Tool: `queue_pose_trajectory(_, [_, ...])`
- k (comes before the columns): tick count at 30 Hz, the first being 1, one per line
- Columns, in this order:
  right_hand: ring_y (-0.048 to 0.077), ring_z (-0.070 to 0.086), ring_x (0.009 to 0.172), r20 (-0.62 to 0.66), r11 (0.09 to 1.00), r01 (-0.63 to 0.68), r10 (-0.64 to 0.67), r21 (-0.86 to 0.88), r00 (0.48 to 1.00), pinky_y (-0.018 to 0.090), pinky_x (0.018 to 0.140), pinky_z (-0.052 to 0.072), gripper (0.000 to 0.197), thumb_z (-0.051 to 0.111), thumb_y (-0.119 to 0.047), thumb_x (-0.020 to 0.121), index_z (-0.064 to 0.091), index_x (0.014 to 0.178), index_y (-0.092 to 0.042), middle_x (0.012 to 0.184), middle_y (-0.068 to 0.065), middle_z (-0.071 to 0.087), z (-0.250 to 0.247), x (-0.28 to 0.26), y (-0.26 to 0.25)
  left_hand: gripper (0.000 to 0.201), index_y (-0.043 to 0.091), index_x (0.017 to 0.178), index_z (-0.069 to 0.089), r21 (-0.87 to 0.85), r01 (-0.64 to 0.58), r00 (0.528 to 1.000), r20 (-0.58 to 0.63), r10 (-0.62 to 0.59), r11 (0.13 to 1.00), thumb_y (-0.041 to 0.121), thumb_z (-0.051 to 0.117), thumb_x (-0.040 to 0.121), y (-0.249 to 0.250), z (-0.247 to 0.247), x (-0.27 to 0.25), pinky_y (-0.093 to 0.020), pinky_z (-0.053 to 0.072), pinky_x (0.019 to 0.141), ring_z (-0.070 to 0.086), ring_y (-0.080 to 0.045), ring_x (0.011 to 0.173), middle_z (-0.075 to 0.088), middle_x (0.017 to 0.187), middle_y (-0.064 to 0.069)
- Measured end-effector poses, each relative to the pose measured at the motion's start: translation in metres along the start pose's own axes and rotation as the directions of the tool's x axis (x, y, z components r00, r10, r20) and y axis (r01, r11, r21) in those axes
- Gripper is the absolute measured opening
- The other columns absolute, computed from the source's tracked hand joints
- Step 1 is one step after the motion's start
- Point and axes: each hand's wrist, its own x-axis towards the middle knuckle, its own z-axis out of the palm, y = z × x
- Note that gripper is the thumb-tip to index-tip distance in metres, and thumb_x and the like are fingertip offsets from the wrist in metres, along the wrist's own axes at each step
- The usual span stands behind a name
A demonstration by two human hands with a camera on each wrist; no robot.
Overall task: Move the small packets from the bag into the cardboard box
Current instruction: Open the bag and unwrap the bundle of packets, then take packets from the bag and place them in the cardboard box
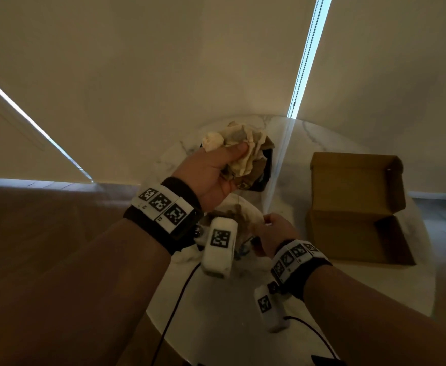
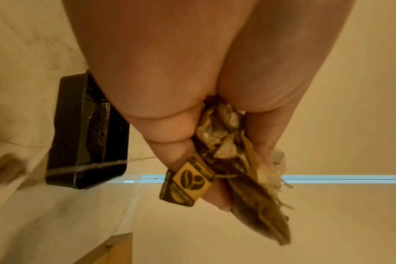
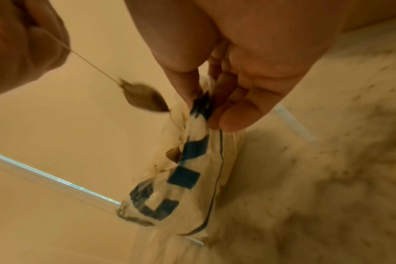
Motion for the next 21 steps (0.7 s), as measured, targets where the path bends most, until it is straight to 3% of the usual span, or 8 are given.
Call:
queue_pose_trajectory(4, [0.025, 0.068, 0.084, 0.086, 0.99, -0.013, 0.025, -0.141, 0.996, 0.043, 0.078, 0.06, 0.018, 0.065, -0.03, 0.088, 0.062, 0.1, -0.018, 0.096, 0.01, 0.068, -0.012, -0.005, 0.0, 0.043, -0.003, 0.124, 0.061, -0.015, -0.02, 1.0, 0.023, 0.02, 1.0, 0.011, 0.061, 0.084, 0.012, 0.018, -0.009, -0.029, 0.059, 0.063, 0.073, -0.022, 0.079, 0.072, 0.1, -0.015])
queue_pose_trajectory(6, [0.028, 0.063, 0.101, 0.052, 0.981, -0.005, 0.015, -0.193, 0.999, 0.041, 0.085, 0.055, 0.048, 0.066, -0.034, 0.081, 0.054, 0.126, -0.019, 0.118, 0.008, 0.062, -0.018, -0.007, -0.002, 0.035, 0.0, 0.115, 0.064, -0.022, -0.02, 0.998, 0.067, 0.021, 1.0, 0.012, 0.06, 0.082, 0.016, 0.029, -0.012, -0.028, 0.059, 0.06, 0.073, -0.02, 0.073, 0.073, 0.091, -0.012])
queue_pose_trajectory(8, [0.023, 0.058, 0.104, 0.017, 0.998, 0.062, -0.061, -0.033, 0.998, 0.035, 0.082, 0.051, 0.058, 0.061, -0.022, 0.085, 0.043, 0.14, -0.025, 0.125, 0.005, 0.053, -0.027, -0.015, -0.01, 0.031, 0.002, 0.111, 0.065, -0.035, -0.022, 0.994, 0.104, 0.025, 0.999, 0.012, 0.059, 0.081, 0.018, 0.04, -0.016, -0.027, 0.06, 0.061, 0.073, -0.019, 0.072, 0.074, 0.089, -0.011])
queue_pose_trajectory(12, [-0.005, 0.064, 0.065, 0.167, 0.843, 0.282, -0.394, 0.458, 0.904, 0.011, 0.053, 0.047, 0.042, 0.059, -0.002, 0.075, 0.061, 0.114, -0.017, 0.085, -0.01, 0.065, -0.051, -0.046, -0.04, 0.041, -0.002, 0.12, 0.061, -0.034, -0.02, 0.986, 0.164, 0.026, 0.999, 0.01, 0.058, 0.081, 0.025, 0.062, -0.026, -0.029, 0.06, 0.065, 0.074, -0.022, 0.078, 0.073, 0.094, -0.014])
queue_pose_trajectory(13, [-0.008, 0.065, 0.07, 0.235, 0.823, 0.325, -0.468, 0.466, 0.852, 0.009, 0.058, 0.049, 0.044, 0.061, -0.003, 0.074, 0.062, 0.115, -0.018, 0.088, -0.012, 0.07, -0.052, -0.051, -0.049, 0.044, -0.003, 0.123, 0.06, -0.032, -0.018, 0.983, 0.181, 0.023, 0.999, 0.01, 0.058, 0.081, 0.027, 0.066, -0.028, -0.029, 0.06, 0.064, 0.074, -0.022, 0.077, 0.073, 0.093, -0.014])
queue_pose_trajectory(16, [0.014, 0.065, 0.107, 0.37, 0.868, 0.45, -0.496, 0.209, 0.786, 0.039, 0.099, 0.05, 0.037, 0.075, -0.032, 0.07, 0.071, 0.106, -0.035, 0.108, -0.008, 0.071, -0.043, -0.061, -0.062, 0.044, -0.002, 0.124, 0.058, -0.029, -0.031, 0.978, 0.206, 0.036, 0.999, 0.011, 0.057, 0.082, 0.034, 0.077, -0.032, -0.027, 0.059, 0.061, 0.073, -0.019, 0.072, 0.073, 0.09, -0.012])
queue_pose_trajectory(18, [0.027, 0.066, 0.095, 0.368, 0.881, 0.446, -0.472, 0.16, 0.801, 0.048, 0.094, 0.051, 0.018, 0.073, -0.034, 0.069, 0.075, 0.087, -0.036, 0.095, 0.0, 0.072, -0.04, -0.068, -0.061, 0.042, -0.002, 0.123, 0.059, -0.025, -0.045, 0.979, 0.2, 0.049, 0.999, 0.01, 0.056, 0.083, 0.039, 0.083, -0.035, -0.025, 0.058, 0.058, 0.073, -0.018, 0.07, 0.072, 0.092, -0.013])
queue_pose_trajectory(21, [0.024, 0.064, 0.076, 0.363, 0.892, 0.37, -0.445, 0.26, 0.818, 0.041, 0.073, 0.052, 0.017, 0.06, -0.006, 0.09, 0.072, 0.089, -0.017, 0.081, 0.005, 0.069, -0.051, -0.08, -0.058, 0.043, -0.006, 0.13, 0.056, 0.019, -0.079, 0.984, 0.162, 0.075, 0.997, 0.01, 0.054, 0.09, 0.045, 0.082, -0.037, -0.024, 0.056, 0.056, 0.071, -0.017, 0.067, 0.069, 0.094, -0.014])
